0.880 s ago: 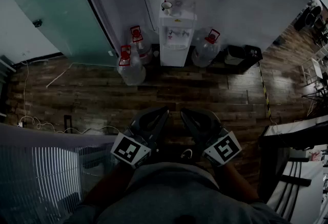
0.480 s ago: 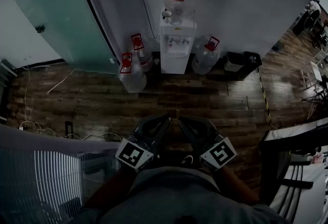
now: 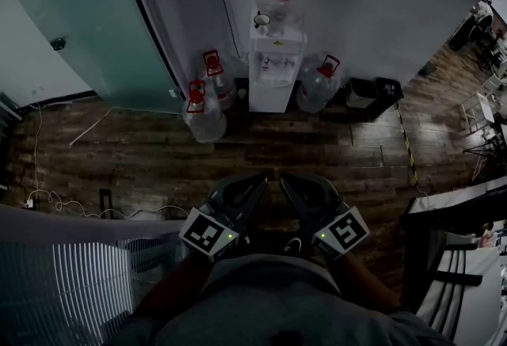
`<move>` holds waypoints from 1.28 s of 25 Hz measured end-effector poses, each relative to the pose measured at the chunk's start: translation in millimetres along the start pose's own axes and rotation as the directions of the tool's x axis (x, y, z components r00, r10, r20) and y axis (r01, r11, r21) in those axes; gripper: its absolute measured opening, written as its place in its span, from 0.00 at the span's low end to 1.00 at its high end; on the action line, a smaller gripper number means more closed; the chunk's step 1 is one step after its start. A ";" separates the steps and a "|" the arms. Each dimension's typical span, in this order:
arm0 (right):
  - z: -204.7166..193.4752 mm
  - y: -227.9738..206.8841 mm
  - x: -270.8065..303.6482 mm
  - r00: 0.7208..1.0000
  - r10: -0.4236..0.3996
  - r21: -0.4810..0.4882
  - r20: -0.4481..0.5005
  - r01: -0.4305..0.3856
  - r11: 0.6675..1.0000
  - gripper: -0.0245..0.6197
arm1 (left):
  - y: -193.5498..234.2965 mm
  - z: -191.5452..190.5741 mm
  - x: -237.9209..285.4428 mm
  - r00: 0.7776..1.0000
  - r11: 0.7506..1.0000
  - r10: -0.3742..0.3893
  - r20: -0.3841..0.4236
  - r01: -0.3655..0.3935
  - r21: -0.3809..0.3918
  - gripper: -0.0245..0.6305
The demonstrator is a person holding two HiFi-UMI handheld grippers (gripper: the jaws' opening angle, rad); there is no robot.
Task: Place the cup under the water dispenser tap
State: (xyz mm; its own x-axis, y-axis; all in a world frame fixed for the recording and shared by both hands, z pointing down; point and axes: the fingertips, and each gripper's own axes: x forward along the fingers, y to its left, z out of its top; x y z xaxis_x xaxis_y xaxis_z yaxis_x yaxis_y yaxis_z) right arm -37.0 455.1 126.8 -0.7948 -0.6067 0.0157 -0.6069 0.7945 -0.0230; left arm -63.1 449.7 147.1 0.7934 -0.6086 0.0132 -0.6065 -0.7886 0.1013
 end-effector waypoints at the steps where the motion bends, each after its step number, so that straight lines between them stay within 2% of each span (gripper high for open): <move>1: -0.2 2.2 5.4 1.000 0.006 -0.004 0.003 -0.006 1.000 0.06 | 3.9 0.5 -2.4 1.000 1.000 -0.005 -0.001 0.005 0.001 0.05; 4: -0.5 7.4 21.2 0.999 0.028 0.001 0.018 -0.028 1.000 0.06 | 13.9 4.2 -7.7 1.000 1.000 -0.027 -0.005 0.027 -0.003 0.05; 8: -7.1 7.1 40.4 1.000 0.003 -0.012 0.015 -0.003 1.000 0.06 | 31.7 2.0 -13.8 0.999 0.999 -0.048 -0.003 0.048 -0.002 0.05; 16: -14.5 -12.6 72.6 1.000 -0.020 -0.002 -0.001 0.020 1.000 0.06 | 78.4 0.3 -6.8 1.000 0.999 -0.001 0.005 0.002 -0.032 0.05; 20: -15.5 -35.9 85.5 0.998 -0.018 0.003 0.062 0.017 1.000 0.06 | 97.6 -5.0 9.5 1.000 0.999 0.012 0.010 -0.012 -0.033 0.05; 25: -20.2 -75.0 103.9 1.000 0.009 -0.001 0.028 -0.009 1.000 0.06 | 124.5 0.1 42.1 0.999 0.999 0.041 0.020 -0.041 0.002 0.05; 28: -15.5 -103.5 115.4 0.999 0.030 -0.005 0.031 -0.030 1.000 0.06 | 140.8 9.4 67.8 0.998 0.999 0.038 0.055 -0.040 0.026 0.05; 32: -12.8 -140.7 125.7 0.998 0.050 -0.010 0.024 -0.050 0.999 0.06 | 161.0 10.9 100.6 0.998 0.998 0.068 0.014 -0.068 -0.007 0.05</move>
State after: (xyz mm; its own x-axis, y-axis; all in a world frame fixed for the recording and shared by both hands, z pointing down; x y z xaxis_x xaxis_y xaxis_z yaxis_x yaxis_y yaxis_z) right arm -51.6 267.4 144.8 -0.8240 -0.5665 -0.0092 -0.5663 0.8241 -0.0134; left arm -81.5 260.6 153.9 0.7497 -0.6617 0.0064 -0.6584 -0.7449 0.1076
